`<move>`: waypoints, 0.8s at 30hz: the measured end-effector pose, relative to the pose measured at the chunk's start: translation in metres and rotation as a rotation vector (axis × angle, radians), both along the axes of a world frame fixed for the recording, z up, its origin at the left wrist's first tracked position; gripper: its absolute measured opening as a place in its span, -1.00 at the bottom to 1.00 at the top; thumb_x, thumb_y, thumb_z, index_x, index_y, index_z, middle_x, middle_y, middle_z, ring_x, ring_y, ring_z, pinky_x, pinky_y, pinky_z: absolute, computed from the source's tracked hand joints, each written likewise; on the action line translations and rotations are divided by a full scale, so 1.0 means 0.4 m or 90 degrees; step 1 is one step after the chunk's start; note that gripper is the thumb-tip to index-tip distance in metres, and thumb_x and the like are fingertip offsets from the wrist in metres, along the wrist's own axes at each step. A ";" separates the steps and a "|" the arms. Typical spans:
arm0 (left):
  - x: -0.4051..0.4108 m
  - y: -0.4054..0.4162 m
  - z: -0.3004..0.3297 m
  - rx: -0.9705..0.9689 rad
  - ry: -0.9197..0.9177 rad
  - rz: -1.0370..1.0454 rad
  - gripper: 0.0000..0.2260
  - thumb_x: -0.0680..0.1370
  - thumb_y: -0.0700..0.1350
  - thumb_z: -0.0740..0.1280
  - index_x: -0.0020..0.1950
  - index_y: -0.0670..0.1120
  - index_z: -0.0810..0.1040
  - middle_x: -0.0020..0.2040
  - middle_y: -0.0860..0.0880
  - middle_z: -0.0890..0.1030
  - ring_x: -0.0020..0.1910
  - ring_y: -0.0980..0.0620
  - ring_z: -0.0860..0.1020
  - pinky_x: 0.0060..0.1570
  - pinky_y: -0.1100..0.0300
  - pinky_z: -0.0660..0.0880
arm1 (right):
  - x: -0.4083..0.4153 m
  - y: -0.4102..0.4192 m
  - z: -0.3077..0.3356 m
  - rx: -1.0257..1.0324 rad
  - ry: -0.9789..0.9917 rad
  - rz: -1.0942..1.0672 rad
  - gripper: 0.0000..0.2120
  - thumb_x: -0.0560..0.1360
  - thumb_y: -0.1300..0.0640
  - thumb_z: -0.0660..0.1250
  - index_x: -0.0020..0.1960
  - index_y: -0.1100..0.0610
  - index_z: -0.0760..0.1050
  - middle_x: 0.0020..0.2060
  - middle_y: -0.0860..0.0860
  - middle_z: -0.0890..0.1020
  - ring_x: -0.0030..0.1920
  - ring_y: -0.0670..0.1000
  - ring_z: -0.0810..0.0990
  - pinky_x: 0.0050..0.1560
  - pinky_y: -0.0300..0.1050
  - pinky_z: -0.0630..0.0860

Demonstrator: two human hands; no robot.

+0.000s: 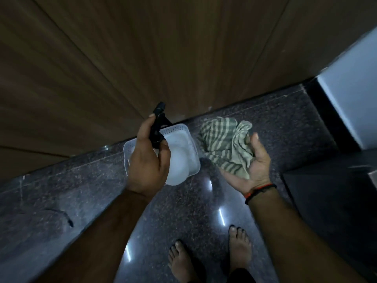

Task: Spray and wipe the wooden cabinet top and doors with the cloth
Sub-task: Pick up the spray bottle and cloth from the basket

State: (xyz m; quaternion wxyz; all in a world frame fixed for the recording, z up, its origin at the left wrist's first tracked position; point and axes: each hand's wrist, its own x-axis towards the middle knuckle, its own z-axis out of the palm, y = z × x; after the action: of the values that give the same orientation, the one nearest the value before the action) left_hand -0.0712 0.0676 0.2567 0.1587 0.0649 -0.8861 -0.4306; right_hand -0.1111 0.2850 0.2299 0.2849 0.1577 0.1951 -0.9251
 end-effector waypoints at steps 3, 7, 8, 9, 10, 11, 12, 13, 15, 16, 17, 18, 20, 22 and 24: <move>-0.039 0.049 0.044 -0.017 0.051 -0.054 -0.48 0.62 -0.32 0.26 0.55 -0.20 0.17 0.37 0.06 0.39 0.25 0.12 0.47 0.20 -0.04 0.50 | -0.012 0.060 0.062 -0.018 0.077 -0.021 -0.14 0.44 -0.21 0.47 0.55 0.19 0.26 0.54 0.21 0.28 0.56 0.25 0.16 0.58 0.23 0.02; -0.094 0.143 0.108 -0.008 0.078 -0.123 -0.46 0.62 -0.24 0.24 0.55 -0.07 0.09 0.47 0.10 0.31 0.41 0.11 0.39 0.36 -0.04 0.43 | 0.020 0.168 0.091 -0.090 0.085 -0.053 -0.08 0.43 -0.29 0.44 0.59 0.14 0.19 0.57 0.18 0.21 0.56 0.28 0.15 0.56 0.31 0.01; -0.106 0.173 0.125 -0.005 0.088 -0.140 -0.46 0.62 -0.22 0.23 0.55 -0.05 0.09 0.48 0.12 0.29 0.43 0.14 0.38 0.37 -0.04 0.41 | 0.028 0.196 0.095 -0.096 0.090 -0.064 -0.06 0.42 -0.29 0.46 0.60 0.15 0.17 0.57 0.19 0.20 0.56 0.28 0.17 0.55 0.33 0.02; -0.116 0.204 0.141 -0.004 0.099 -0.157 -0.45 0.62 -0.21 0.23 0.54 -0.05 0.08 0.48 0.14 0.25 0.45 0.14 0.36 0.39 -0.04 0.40 | 0.038 0.223 0.099 -0.089 0.100 -0.074 -0.05 0.43 -0.29 0.46 0.60 0.17 0.16 0.57 0.20 0.19 0.55 0.29 0.17 0.54 0.33 0.03; -0.125 0.236 0.154 -0.005 0.112 -0.178 -0.45 0.62 -0.21 0.23 0.55 -0.05 0.06 0.50 0.14 0.21 0.48 0.07 0.35 0.40 -0.07 0.40 | 0.046 0.253 0.103 -0.078 0.114 -0.094 -0.07 0.45 -0.29 0.43 0.60 0.18 0.16 0.57 0.22 0.19 0.55 0.30 0.17 0.53 0.33 0.03; -0.132 0.263 0.166 -0.009 0.124 -0.196 -0.44 0.62 -0.21 0.24 0.55 -0.06 0.05 0.51 0.13 0.18 0.49 -0.03 0.35 0.40 -0.12 0.41 | 0.053 0.278 0.109 -0.071 0.114 -0.119 -0.10 0.48 -0.29 0.39 0.59 0.20 0.16 0.57 0.23 0.20 0.55 0.30 0.17 0.53 0.34 0.04; -0.138 0.299 0.178 -0.013 0.132 -0.215 -0.43 0.62 -0.20 0.24 0.55 -0.06 0.03 0.53 0.13 0.15 0.50 -0.12 0.35 0.38 -0.17 0.42 | 0.064 0.309 0.117 -0.086 0.107 -0.148 -0.13 0.50 -0.28 0.37 0.59 0.20 0.18 0.56 0.24 0.21 0.55 0.30 0.18 0.52 0.35 0.07; -0.141 0.338 0.189 -0.012 0.134 -0.233 -0.43 0.63 -0.20 0.24 0.56 -0.06 0.02 0.54 0.12 0.13 0.51 -0.19 0.35 0.36 -0.22 0.43 | 0.079 0.341 0.126 -0.097 0.100 -0.173 -0.15 0.51 -0.27 0.37 0.58 0.20 0.19 0.55 0.24 0.23 0.54 0.29 0.20 0.51 0.35 0.11; -0.143 0.417 0.209 -0.007 0.144 -0.262 -0.40 0.63 -0.24 0.26 0.56 -0.08 0.01 0.55 0.12 0.10 0.54 -0.20 0.32 0.40 -0.22 0.41 | 0.112 0.398 0.133 -0.085 0.086 -0.212 -0.14 0.47 -0.25 0.42 0.57 0.20 0.22 0.53 0.25 0.28 0.52 0.29 0.27 0.46 0.35 0.24; -0.142 0.458 0.219 -0.009 0.158 -0.269 -0.39 0.62 -0.27 0.28 0.56 -0.12 0.00 0.54 0.10 0.09 0.58 -0.07 0.26 0.47 -0.11 0.36 | 0.129 0.428 0.133 -0.066 0.071 -0.239 -0.14 0.45 -0.24 0.45 0.56 0.20 0.26 0.52 0.25 0.30 0.50 0.29 0.30 0.43 0.33 0.31; -0.141 0.510 0.228 -0.012 0.174 -0.277 -0.36 0.61 -0.31 0.29 0.57 -0.17 0.00 0.54 0.08 0.09 0.60 0.12 0.19 0.52 0.05 0.28 | 0.151 0.465 0.136 -0.048 0.054 -0.271 -0.15 0.45 -0.23 0.47 0.55 0.20 0.28 0.50 0.26 0.33 0.49 0.29 0.33 0.41 0.32 0.36; -0.141 0.551 0.237 -0.017 0.191 -0.288 -0.35 0.60 -0.34 0.30 0.58 -0.22 0.00 0.53 0.03 0.10 0.58 0.25 0.13 0.52 0.19 0.21 | 0.165 0.491 0.147 -0.034 0.045 -0.290 -0.18 0.46 -0.20 0.46 0.54 0.21 0.30 0.49 0.26 0.35 0.48 0.29 0.34 0.40 0.30 0.38; -0.129 0.655 0.243 -0.007 0.195 -0.330 -0.37 0.60 -0.36 0.30 0.53 -0.27 -0.01 0.51 -0.08 0.13 0.59 0.17 0.13 0.52 0.25 0.16 | 0.207 0.574 0.167 0.031 0.022 -0.293 -0.29 0.49 -0.07 0.46 0.50 0.25 0.34 0.44 0.28 0.41 0.43 0.29 0.42 0.37 0.28 0.43; -0.109 0.749 0.250 0.025 0.171 -0.367 -0.39 0.61 -0.34 0.29 0.51 -0.27 -0.03 0.51 -0.17 0.13 0.57 -0.12 0.18 0.54 0.13 0.19 | 0.253 0.663 0.188 0.144 -0.046 -0.272 -0.48 0.49 0.21 0.42 0.41 0.30 0.44 0.29 0.28 0.57 0.24 0.25 0.60 0.16 0.17 0.60; -0.084 0.846 0.257 0.051 0.163 -0.416 -0.39 0.61 -0.34 0.29 0.51 -0.26 -0.03 0.51 -0.21 0.12 0.55 -0.17 0.18 0.54 0.10 0.20 | 0.312 0.775 0.231 0.413 -0.080 -0.224 -0.65 0.46 0.51 0.27 0.19 0.29 0.56 -0.01 0.11 0.72 -0.03 0.07 0.71 -0.08 -0.03 0.66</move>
State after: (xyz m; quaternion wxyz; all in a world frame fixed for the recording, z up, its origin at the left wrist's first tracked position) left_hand -0.1049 0.4060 0.3596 0.1195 -0.2705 -0.8152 -0.4979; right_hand 0.0138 0.5951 0.3223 0.0682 0.3270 0.4302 -0.8386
